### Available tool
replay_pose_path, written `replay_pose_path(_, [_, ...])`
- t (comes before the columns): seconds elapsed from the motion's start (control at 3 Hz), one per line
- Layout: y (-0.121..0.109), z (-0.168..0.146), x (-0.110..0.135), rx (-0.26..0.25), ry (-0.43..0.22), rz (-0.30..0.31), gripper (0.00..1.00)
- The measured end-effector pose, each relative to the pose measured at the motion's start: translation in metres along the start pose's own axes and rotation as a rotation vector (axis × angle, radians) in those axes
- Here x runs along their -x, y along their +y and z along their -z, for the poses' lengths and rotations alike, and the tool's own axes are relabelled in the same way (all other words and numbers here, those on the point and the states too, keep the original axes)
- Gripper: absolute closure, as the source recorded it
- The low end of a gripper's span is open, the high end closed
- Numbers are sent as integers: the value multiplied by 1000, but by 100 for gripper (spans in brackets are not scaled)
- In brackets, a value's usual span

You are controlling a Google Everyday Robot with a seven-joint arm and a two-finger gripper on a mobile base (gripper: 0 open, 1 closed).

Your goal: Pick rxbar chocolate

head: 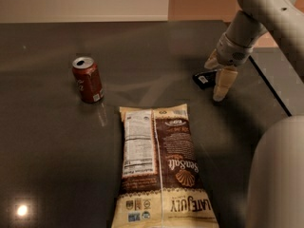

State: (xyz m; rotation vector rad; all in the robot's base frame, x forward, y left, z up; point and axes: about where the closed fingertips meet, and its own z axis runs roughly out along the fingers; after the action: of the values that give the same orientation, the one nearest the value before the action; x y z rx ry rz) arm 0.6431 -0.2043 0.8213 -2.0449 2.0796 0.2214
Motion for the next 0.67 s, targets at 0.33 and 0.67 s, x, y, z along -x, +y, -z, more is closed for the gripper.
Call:
replay_pose_path(0.33, [-2,-2,-1,11,4,2,41])
replay_pose_path(0.67, [-3,1,-1,11,4,0,65])
